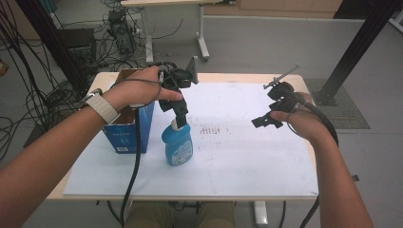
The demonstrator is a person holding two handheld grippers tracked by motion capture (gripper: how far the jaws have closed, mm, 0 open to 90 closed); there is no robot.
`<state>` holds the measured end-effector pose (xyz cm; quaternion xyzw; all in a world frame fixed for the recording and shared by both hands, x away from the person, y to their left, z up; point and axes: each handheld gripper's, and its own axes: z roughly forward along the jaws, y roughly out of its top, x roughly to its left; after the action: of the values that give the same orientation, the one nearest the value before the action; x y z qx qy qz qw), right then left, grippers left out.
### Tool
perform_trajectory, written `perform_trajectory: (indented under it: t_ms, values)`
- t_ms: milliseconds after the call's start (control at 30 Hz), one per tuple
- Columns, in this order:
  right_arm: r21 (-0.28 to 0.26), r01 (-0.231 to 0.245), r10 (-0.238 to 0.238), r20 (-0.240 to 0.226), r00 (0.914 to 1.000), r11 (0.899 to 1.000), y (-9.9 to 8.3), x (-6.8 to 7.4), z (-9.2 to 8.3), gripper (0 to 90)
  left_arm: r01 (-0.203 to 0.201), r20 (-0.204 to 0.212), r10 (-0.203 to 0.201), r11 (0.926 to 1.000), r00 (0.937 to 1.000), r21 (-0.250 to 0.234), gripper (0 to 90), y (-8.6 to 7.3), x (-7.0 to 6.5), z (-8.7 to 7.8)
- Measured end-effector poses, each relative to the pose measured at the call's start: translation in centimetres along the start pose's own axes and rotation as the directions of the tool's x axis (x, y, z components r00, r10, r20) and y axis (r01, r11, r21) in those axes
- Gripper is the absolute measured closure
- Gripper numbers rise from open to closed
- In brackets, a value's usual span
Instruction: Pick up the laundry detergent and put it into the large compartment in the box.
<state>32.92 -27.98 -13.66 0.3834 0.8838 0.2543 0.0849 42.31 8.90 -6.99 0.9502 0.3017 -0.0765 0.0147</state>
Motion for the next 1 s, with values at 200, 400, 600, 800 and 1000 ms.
perform_trajectory:
  t_ms: [200,400,600,800,1000]
  values:
    - [-0.001,-0.002,0.002,-0.001,1.0,1.0,-0.04,-0.03,0.06,8.9,-0.002,0.005,0.002,1.0,1.0,-0.001,5.8,0.05,0.03,0.07]
    - [0.0,0.0,0.0,0.001,1.0,1.0,0.04,-0.03,-0.07,8.9,-0.007,0.008,0.007,1.0,0.9999,0.001,5.9,0.15,0.04,0.1]
    - [0.0,-0.001,0.001,0.001,1.0,1.0,0.02,-0.01,-0.11,8.9,-0.005,0.007,0.005,1.0,1.0,0.003,5.8,0.16,0.05,0.06]
    - [0.0,0.0,0.0,0.002,1.0,1.0,0.02,-0.01,-0.09,8.9,-0.004,0.007,0.004,1.0,1.0,0.001,5.8,0.13,0.07,0.11]
    - [-0.001,0.0,0.0,0.001,1.0,1.0,0.04,0.0,-0.07,8.9,-0.001,0.011,0.001,1.0,0.9999,-0.001,5.9,0.13,0.13,0.09]
